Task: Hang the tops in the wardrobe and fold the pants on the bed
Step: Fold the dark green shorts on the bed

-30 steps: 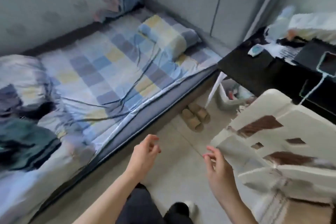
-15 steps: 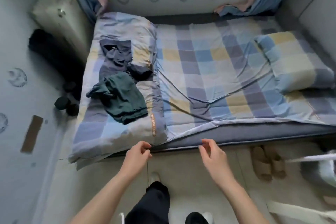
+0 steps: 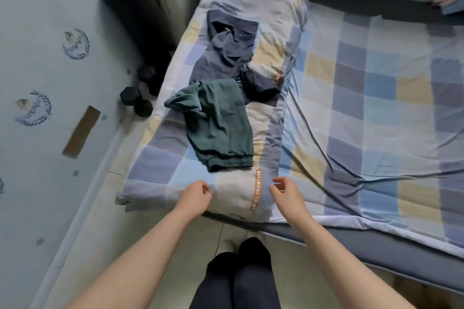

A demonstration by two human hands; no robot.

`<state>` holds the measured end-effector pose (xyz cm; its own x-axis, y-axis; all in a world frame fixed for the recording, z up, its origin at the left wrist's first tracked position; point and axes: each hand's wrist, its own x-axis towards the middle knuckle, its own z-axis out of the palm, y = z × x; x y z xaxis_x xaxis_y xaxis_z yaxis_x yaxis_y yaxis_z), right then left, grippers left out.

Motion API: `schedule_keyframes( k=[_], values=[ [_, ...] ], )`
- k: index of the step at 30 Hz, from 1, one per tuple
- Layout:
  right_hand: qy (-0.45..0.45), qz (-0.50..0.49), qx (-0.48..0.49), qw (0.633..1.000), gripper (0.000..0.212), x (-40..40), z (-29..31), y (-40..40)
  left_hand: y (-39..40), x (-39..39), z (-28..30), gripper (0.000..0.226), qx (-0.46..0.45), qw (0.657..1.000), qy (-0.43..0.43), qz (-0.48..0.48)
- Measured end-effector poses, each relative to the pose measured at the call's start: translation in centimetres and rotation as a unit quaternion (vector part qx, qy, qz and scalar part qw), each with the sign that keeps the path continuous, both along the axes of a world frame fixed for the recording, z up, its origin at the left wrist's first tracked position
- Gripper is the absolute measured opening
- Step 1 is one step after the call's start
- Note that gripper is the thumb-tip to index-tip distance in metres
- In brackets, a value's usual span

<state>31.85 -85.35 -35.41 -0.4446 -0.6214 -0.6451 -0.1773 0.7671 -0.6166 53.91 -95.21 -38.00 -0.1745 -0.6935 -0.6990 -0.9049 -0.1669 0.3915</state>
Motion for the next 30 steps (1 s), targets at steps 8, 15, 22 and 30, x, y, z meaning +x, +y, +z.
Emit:
schedule_keyframes(
  k=[8,15,22,30],
  values=[
    [0.019,0.103,0.057,0.993,0.049,-2.8,-14.7,-9.8,-6.1,-3.8,-11.7,0.062,0.011,0.999,-0.052,0.005],
    [0.070,0.298,0.037,0.951,0.085,-2.6,-21.4,-12.9,-8.9,-5.7,-17.7,0.066,0.007,0.998,-0.010,0.059],
    [0.139,0.386,0.093,0.907,0.080,-1.6,-23.4,-14.4,-9.1,-4.9,-19.8,0.015,-0.024,0.982,-0.099,-0.161],
    [0.156,0.351,-0.010,0.923,0.029,-0.6,-22.1,-14.5,-9.3,-4.8,-19.4,0.037,-0.089,0.970,-0.142,-0.177]
  ],
)
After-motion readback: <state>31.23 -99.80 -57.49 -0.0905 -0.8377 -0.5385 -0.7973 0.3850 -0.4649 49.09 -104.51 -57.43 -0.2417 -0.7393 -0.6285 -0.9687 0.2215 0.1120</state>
